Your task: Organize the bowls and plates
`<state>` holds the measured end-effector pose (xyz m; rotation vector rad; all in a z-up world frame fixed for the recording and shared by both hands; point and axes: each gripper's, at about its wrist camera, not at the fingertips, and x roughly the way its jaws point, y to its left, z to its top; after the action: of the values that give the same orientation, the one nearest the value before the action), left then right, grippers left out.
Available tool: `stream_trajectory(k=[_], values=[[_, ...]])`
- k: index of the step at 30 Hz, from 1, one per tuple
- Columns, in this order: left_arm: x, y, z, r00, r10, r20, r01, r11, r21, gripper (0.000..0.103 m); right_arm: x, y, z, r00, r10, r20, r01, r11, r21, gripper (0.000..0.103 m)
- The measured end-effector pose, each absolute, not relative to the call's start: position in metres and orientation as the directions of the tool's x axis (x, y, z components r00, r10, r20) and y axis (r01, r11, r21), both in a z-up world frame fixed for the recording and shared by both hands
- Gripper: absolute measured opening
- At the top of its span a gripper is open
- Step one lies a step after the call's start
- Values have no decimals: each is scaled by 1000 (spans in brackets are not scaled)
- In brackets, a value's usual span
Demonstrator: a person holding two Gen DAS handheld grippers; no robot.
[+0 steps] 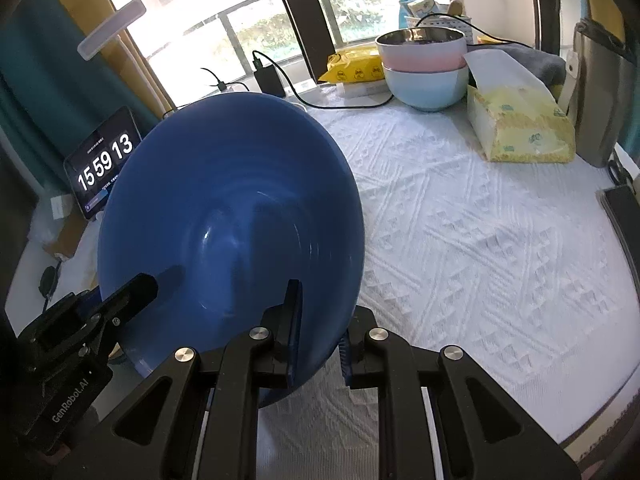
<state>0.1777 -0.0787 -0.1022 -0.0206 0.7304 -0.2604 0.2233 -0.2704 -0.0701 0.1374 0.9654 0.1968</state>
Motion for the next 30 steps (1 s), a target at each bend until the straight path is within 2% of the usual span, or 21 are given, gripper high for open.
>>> stream_trajectory(k=[17, 30], values=[[179, -82, -111, 663, -262, -702, 254, 960, -118, 25, 218, -279, -67, 546, 205, -812, -47, 976, 215, 18], [180, -75, -105, 671, -256, -696, 236, 963, -127, 30, 219, -287, -60, 572, 195, -796, -34, 976, 215, 18]])
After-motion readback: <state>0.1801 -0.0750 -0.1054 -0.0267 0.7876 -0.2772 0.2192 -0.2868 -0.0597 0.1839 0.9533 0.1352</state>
